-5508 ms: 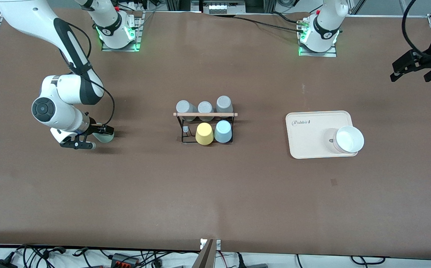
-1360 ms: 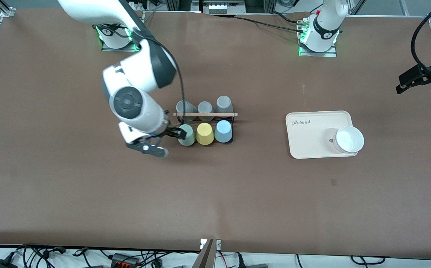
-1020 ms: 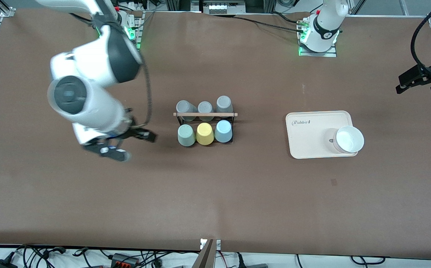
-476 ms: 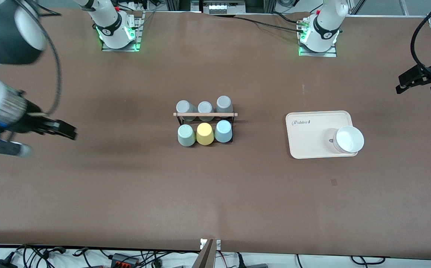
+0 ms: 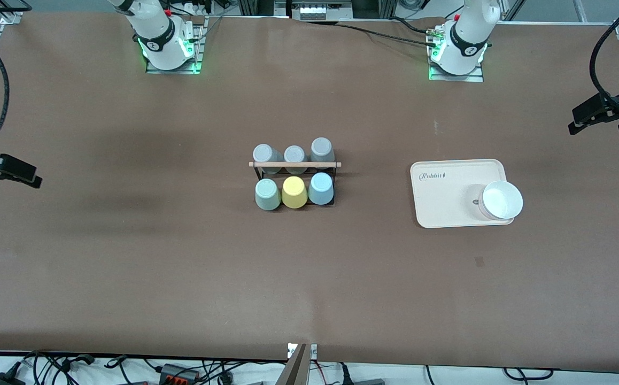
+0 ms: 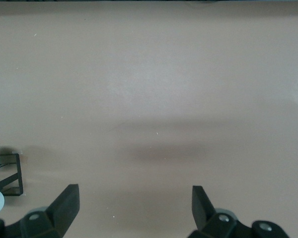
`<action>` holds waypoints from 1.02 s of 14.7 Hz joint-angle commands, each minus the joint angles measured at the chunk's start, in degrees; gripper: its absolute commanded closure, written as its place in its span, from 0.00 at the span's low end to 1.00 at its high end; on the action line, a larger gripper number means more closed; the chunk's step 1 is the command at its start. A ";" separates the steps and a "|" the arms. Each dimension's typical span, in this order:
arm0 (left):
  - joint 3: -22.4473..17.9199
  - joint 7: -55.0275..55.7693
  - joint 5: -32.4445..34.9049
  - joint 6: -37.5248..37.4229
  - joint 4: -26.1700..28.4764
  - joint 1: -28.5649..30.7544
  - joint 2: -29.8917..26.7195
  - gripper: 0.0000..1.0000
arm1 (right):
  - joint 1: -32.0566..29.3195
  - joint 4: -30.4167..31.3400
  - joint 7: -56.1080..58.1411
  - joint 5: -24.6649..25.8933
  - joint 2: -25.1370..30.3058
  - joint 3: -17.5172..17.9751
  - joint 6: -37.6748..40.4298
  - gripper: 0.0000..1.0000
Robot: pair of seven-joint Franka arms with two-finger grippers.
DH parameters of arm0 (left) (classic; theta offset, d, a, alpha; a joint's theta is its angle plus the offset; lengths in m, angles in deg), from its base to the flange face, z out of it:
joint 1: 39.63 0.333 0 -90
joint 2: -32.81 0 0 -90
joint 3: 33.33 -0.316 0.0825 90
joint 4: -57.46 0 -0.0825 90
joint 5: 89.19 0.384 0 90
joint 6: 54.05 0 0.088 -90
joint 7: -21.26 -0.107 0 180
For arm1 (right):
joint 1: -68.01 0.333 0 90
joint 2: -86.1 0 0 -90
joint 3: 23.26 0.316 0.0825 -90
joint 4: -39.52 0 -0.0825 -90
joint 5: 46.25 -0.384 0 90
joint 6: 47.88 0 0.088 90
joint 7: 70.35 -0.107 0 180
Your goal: Hang scattered cups on rack with three cups
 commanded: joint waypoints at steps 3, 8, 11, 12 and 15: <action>0.09 -0.96 -0.74 -0.37 0.44 0.46 -0.53 0.00 | 0.22 9.82 0.85 2.05 6.58 1.32 -4.88 0.00; 0.09 -1.05 -0.74 -0.37 0.44 0.46 -0.53 0.00 | -0.22 23.98 0.84 1.79 16.16 1.14 -8.68 0.00; 0.09 -0.96 -0.74 -0.37 0.44 0.46 -0.53 0.00 | -0.05 28.46 0.84 1.62 19.85 1.14 -8.68 0.00; 0.09 -0.96 -0.74 -0.37 0.44 0.46 -0.53 0.00 | -0.05 29.87 0.84 1.62 21.00 1.14 -8.77 0.00; 0.09 -0.96 -0.74 -0.37 0.44 0.54 -0.53 0.00 | -0.05 29.71 -0.12 1.53 21.62 1.14 -7.28 0.00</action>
